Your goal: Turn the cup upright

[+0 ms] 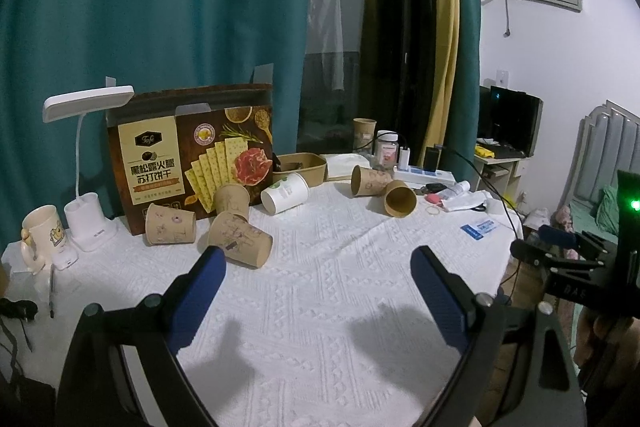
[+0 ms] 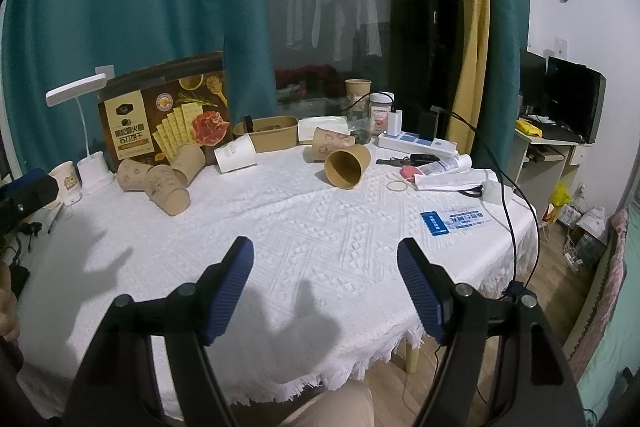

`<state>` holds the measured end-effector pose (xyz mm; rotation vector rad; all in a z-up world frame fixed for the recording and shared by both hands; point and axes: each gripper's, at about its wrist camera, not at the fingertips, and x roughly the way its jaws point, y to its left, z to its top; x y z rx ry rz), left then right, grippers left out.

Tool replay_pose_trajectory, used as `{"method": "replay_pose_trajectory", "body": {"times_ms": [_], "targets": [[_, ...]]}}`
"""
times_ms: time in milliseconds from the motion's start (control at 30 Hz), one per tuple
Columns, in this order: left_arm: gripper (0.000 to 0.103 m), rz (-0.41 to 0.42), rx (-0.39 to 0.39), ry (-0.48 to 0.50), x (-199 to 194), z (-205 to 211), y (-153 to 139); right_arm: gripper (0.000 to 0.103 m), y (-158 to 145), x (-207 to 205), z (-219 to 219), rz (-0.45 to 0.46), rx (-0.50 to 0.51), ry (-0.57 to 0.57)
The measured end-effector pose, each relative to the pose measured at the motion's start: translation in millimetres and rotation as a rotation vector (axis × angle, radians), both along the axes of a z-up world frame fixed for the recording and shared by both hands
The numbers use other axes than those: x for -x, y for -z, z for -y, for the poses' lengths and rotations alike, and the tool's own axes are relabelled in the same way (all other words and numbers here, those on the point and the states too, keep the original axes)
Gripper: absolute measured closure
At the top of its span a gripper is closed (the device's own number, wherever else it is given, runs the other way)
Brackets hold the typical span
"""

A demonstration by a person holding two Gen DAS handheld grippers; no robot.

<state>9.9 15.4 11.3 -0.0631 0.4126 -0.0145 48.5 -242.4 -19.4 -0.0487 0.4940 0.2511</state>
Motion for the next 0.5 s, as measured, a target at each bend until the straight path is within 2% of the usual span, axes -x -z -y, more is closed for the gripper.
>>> {"method": "replay_pose_trajectory", "body": {"times_ms": [200,500], "targets": [[0.009,-0.003,0.027,0.010,0.2,-1.0,0.2,0.031,-0.1,-0.3,-0.4,0.001,-0.002,0.001],[0.009,0.000,0.023,0.015,0.2,1.1,0.0,0.031,-0.5,-0.4,-0.7,0.002,-0.001,0.001]]}}
